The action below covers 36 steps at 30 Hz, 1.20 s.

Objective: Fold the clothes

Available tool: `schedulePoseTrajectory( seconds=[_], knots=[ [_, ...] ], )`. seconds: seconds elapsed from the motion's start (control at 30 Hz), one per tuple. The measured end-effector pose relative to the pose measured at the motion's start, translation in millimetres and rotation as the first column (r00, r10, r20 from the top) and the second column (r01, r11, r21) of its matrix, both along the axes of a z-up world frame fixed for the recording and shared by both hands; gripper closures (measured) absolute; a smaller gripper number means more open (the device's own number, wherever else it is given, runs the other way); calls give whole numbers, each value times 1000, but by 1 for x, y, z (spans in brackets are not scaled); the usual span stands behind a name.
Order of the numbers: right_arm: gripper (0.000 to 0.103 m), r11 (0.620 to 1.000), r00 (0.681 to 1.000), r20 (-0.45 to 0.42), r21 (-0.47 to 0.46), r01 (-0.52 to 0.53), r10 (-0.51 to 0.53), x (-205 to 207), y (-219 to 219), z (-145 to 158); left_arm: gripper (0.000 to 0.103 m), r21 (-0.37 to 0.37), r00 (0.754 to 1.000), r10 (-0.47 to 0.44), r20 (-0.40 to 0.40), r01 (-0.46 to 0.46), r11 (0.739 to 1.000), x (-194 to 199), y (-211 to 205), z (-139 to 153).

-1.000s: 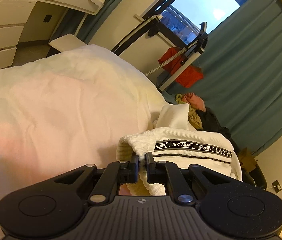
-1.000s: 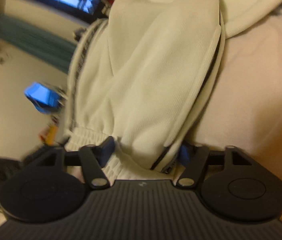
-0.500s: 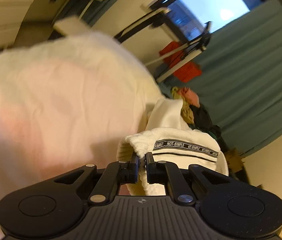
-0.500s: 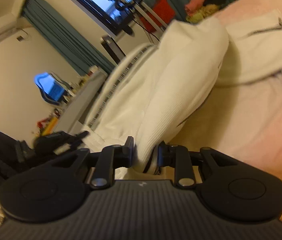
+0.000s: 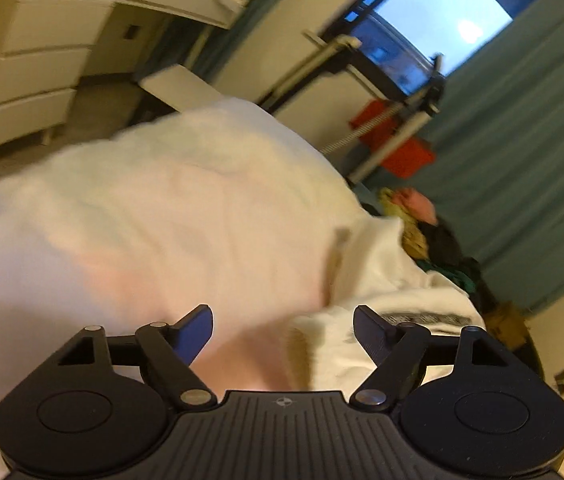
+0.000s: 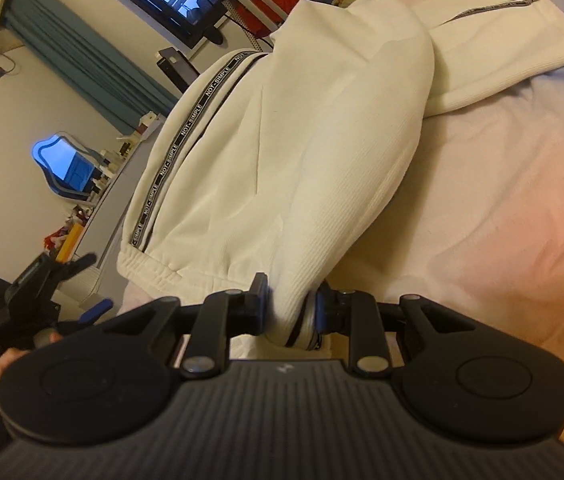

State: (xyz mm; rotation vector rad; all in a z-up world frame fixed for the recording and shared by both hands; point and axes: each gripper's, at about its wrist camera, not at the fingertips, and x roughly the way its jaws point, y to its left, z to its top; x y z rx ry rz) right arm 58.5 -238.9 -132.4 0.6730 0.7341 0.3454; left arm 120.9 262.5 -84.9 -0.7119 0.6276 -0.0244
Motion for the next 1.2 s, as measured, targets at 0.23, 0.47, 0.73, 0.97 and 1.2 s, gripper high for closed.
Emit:
schedulePoseTrajectory(
  seconds=[0.23, 0.47, 0.73, 0.97, 1.2],
  knots=[
    [77, 996, 999, -35, 82, 34, -32, -4, -11, -19, 26, -2, 997, -81, -3, 81, 997, 34, -36, -24],
    [77, 996, 999, -21, 79, 30, -28, -5, -5, -19, 57, 0, 995, -93, -23, 93, 996, 46, -46, -41],
    [78, 991, 996, 66, 114, -64, 57, -5, 33, -1, 88, 89, 997, 13, 74, -20, 996, 43, -29, 6],
    [80, 943, 967, 171, 243, -226, 188, 24, 146, 19, 89, 232, 980, 161, 113, -184, 955, 106, 40, 89],
    [80, 875, 936, 170, 335, -350, 310, 86, 290, 14, 89, 478, 953, 294, 71, -292, 828, 200, 118, 117]
  ],
)
